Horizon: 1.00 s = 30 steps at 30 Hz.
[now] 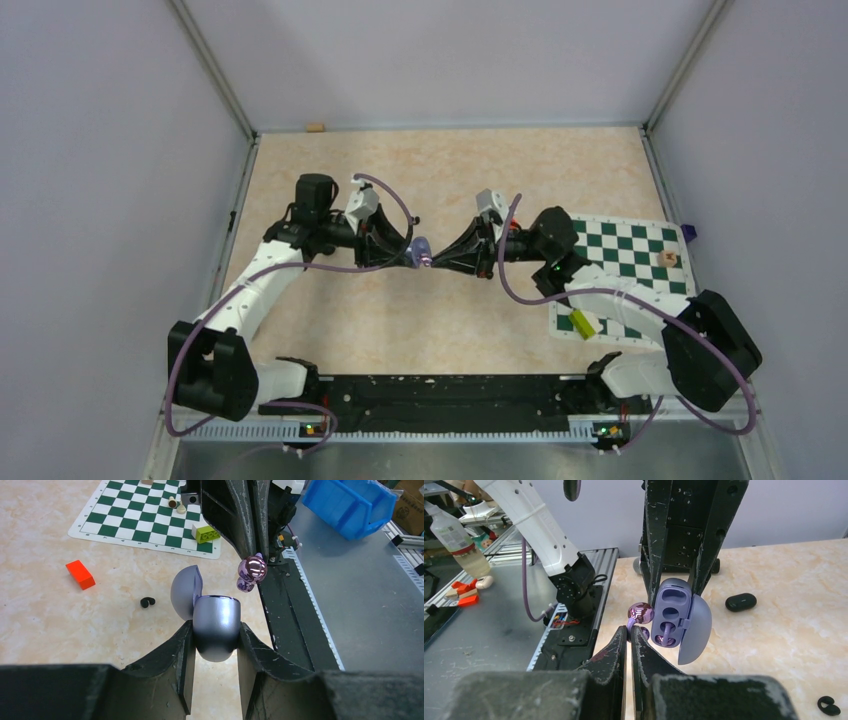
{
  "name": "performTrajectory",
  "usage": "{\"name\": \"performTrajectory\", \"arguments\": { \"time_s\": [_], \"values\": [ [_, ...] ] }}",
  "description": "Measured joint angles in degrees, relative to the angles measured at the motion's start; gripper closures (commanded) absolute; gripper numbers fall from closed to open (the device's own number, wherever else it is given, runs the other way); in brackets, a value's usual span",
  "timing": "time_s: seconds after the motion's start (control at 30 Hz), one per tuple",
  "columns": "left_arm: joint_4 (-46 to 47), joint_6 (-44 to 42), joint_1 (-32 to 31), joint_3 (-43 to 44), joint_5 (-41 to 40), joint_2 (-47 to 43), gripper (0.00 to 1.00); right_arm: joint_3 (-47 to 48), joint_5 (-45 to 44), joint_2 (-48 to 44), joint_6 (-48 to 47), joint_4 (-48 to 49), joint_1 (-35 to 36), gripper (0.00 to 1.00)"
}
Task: Insert the wireless bluetooth earbuds into the charging case
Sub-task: Insert the left earbud into the left side groove of the charging case.
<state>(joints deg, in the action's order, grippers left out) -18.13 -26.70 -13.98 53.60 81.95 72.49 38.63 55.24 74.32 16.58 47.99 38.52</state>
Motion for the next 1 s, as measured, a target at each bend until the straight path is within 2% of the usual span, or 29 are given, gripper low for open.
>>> {"name": "performTrajectory", "arguments": {
  "time_s": [1.0],
  "values": [
    [0.1, 0.0, -1.6, -0.5, -0.6, 1.7, 1.00, -2.6, -3.2, 0.1, 0.2, 5.9, 0.0, 0.97]
  ]
}}
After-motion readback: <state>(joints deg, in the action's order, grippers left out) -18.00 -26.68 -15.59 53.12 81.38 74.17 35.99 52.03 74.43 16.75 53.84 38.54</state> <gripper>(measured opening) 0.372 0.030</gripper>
